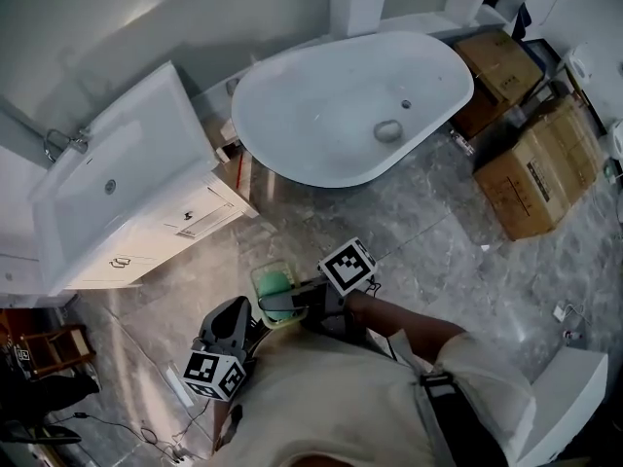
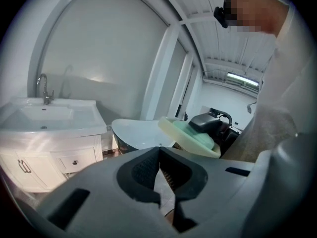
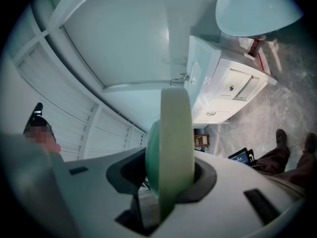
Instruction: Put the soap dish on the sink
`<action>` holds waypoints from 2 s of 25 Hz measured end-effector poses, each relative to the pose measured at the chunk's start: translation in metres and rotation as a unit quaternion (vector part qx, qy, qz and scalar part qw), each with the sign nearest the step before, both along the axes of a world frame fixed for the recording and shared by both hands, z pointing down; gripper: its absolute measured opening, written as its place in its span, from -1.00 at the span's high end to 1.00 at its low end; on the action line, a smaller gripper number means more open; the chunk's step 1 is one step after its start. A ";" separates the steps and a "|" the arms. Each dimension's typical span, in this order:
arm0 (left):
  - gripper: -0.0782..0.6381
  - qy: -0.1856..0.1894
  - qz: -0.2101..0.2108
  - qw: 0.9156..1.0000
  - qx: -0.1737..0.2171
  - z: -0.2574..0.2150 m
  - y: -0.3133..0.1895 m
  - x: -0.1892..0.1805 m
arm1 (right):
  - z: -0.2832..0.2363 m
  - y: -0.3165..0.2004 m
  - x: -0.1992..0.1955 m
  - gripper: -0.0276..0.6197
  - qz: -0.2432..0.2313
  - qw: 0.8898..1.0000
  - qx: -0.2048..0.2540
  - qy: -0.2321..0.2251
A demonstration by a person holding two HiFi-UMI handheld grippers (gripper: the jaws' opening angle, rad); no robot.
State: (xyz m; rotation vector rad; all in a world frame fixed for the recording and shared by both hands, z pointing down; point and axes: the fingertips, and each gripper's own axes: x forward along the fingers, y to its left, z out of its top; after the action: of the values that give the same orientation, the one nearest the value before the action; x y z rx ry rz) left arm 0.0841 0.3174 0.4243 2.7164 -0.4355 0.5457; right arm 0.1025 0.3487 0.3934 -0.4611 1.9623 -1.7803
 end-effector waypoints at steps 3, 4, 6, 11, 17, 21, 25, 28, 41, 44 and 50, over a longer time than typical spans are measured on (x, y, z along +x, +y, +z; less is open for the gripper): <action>0.73 0.006 0.003 1.000 0.014 -0.005 -0.002 0.000 | -0.003 -0.002 0.003 0.47 0.005 1.000 0.000 0.009; 0.73 0.010 0.008 1.000 0.021 -0.007 -0.002 0.001 | -0.004 -0.004 0.004 0.47 0.002 1.000 0.000 0.011; 0.73 0.018 0.028 0.999 0.025 -0.010 -0.011 0.002 | -0.006 -0.015 0.003 0.47 0.013 1.000 0.006 0.019; 0.73 0.039 0.049 0.998 0.019 -0.011 -0.074 -0.034 | 0.001 -0.072 -0.029 0.47 0.041 0.998 0.004 0.048; 0.73 0.049 -0.068 0.997 0.000 -0.023 -0.155 -0.120 | 0.002 -0.121 -0.062 0.47 0.005 0.998 -0.011 0.067; 0.73 0.020 -0.116 0.992 0.043 -0.008 -0.212 -0.205 | 0.011 -0.157 -0.101 0.47 -0.015 0.996 -0.010 0.088; 0.73 0.012 -0.153 0.987 0.036 0.001 -0.221 -0.241 | 0.009 -0.165 -0.125 0.47 -0.047 0.994 -0.013 0.101; 0.73 0.027 -0.155 0.987 0.032 0.003 -0.217 -0.235 | 0.004 -0.167 -0.133 0.47 -0.066 0.992 -0.012 0.105; 0.73 0.079 -0.149 0.986 -0.007 0.002 -0.233 -0.239 | 0.008 -0.182 -0.153 0.47 -0.059 0.991 -0.022 0.115; 0.73 0.083 -0.132 0.988 -0.022 0.015 -0.244 -0.237 | 0.020 -0.196 -0.168 0.47 -0.053 0.992 -0.026 0.114; 0.73 0.077 -0.084 0.993 -0.023 -0.004 -0.215 -0.174 | 0.005 -0.174 -0.131 0.48 -0.029 0.994 -0.021 0.099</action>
State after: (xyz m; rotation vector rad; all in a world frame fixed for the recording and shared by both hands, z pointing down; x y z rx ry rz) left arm -0.0896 0.1027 0.4208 2.6228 -0.5970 0.2958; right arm -0.0280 0.1744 0.3982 -0.6239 2.0929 -1.8782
